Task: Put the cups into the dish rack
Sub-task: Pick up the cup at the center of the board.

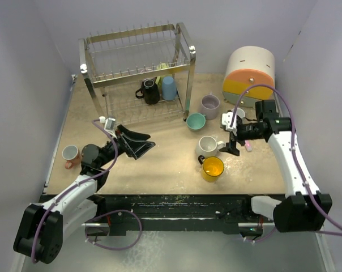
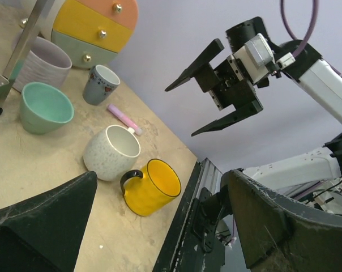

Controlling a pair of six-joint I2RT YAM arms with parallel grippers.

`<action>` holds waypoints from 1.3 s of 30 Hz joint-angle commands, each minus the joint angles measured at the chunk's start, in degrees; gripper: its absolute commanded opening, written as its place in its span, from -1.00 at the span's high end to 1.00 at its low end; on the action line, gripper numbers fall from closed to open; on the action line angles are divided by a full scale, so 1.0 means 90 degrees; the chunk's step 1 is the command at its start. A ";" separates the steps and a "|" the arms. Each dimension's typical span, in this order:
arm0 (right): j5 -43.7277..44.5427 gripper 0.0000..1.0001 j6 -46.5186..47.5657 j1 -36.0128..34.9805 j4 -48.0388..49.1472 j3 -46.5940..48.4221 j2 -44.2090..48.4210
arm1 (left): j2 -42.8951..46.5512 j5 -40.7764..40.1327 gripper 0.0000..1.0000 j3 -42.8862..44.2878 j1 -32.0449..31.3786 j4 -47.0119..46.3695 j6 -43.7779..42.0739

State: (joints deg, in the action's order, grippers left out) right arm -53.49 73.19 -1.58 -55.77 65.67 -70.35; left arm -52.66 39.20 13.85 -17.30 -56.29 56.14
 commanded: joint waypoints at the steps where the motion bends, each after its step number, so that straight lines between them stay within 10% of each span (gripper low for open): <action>1: 0.1011 -1.00 -0.1065 -0.0085 0.0753 -0.0378 0.0747 | 0.0050 -0.0012 -0.99 0.0190 -0.0073 0.0170 -0.0251; 12: 0.2008 -0.92 -0.1527 -0.0474 0.1464 -0.1502 0.0754 | -0.0074 -0.0265 -1.00 0.0057 -0.0074 0.0199 -0.0224; 39: 0.3539 0.73 -0.2541 -0.1835 0.2269 -0.2034 -0.0731 | -0.0212 -0.0410 -0.99 -0.0120 -0.0079 0.0211 -0.0017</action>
State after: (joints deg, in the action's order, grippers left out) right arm -24.18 51.03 -17.67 -34.81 46.39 -75.72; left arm -53.74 35.64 13.23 -17.76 -51.33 55.02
